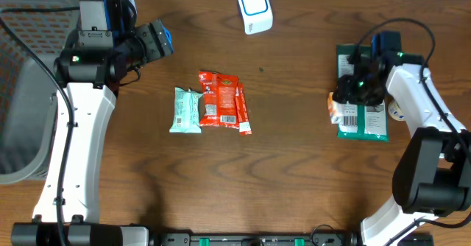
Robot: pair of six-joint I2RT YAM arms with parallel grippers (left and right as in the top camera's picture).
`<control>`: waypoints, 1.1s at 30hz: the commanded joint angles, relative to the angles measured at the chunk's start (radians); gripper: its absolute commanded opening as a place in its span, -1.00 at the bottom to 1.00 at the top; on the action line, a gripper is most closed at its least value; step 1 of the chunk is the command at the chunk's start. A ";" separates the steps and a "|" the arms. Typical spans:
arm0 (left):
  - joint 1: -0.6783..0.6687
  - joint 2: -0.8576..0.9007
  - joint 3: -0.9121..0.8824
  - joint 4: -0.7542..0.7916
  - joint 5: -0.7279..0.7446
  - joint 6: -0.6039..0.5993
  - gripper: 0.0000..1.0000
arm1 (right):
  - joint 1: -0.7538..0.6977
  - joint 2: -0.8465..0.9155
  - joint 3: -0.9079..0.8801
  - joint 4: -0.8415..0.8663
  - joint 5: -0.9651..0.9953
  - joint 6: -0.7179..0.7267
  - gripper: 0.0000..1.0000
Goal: Scan the item barcode
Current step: 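Carry the tissue pack right and set it down near the gloves pack, then open the right gripper and lift away from the tissue pack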
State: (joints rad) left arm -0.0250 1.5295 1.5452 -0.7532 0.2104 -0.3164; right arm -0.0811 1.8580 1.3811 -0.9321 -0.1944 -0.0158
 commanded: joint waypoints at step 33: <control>0.003 -0.007 0.003 -0.002 -0.002 0.008 0.75 | 0.271 -0.006 -0.228 0.251 0.062 0.082 -0.77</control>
State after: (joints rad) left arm -0.0250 1.5295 1.5452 -0.7532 0.2104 -0.3164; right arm 0.1886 1.8580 1.1641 -0.6746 -0.2478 0.0414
